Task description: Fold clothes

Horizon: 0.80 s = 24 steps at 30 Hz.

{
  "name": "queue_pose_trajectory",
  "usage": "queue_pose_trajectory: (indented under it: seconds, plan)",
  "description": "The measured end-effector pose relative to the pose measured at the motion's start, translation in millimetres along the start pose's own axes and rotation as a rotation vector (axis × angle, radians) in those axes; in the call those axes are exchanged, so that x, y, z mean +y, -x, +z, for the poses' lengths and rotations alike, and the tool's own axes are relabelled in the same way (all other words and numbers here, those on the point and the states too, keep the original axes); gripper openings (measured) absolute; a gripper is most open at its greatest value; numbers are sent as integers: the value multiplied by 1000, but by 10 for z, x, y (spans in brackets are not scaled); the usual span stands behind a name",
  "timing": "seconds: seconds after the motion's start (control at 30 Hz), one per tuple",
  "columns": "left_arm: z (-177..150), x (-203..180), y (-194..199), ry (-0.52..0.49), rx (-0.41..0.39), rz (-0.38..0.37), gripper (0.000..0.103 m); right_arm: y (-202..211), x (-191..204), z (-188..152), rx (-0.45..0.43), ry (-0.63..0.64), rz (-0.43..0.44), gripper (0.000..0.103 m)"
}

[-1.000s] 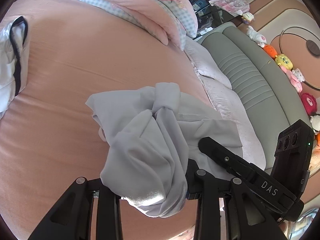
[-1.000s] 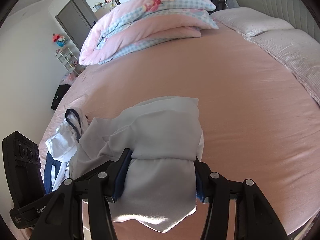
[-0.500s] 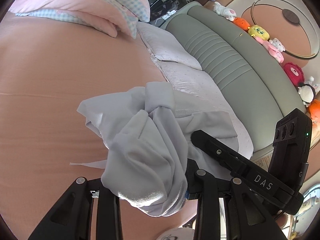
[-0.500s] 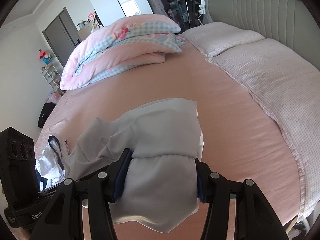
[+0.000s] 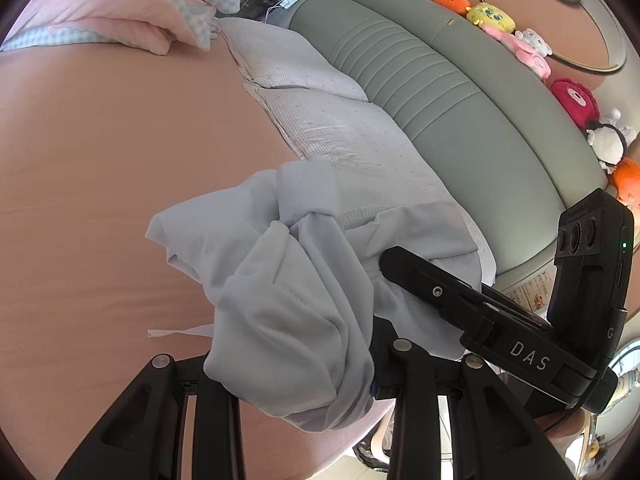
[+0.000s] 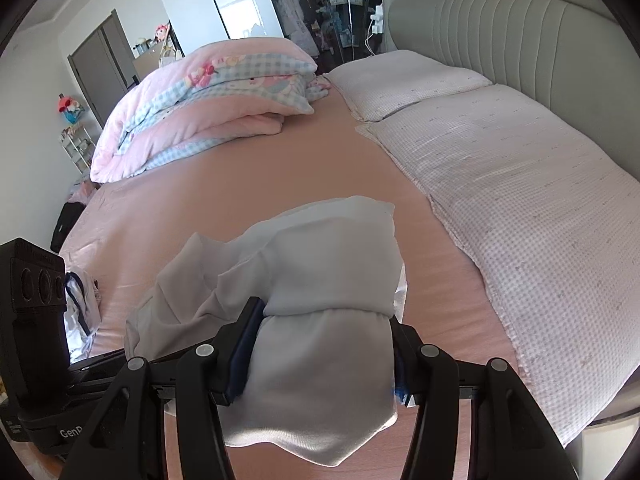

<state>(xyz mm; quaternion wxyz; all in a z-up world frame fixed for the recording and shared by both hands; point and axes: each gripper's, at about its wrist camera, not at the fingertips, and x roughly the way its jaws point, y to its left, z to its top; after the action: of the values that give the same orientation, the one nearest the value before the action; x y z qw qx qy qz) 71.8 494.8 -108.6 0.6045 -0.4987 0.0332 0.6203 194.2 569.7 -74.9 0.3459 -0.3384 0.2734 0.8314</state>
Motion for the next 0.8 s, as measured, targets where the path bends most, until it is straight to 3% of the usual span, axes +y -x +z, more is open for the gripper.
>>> queue_pose_trajectory:
  seconds: [0.2,0.5,0.8]
  plan:
    - [-50,-89,-223,-7,38,5,31,-137,-335,5,39,-22,1,54]
    - [-153,-141,-518,-8,100,3,31,-373,-814,-148,73,-78,79,55]
    - [-276,-79,-694,-23,166,11,31,-556,-1093,-347,68,-197,97,57]
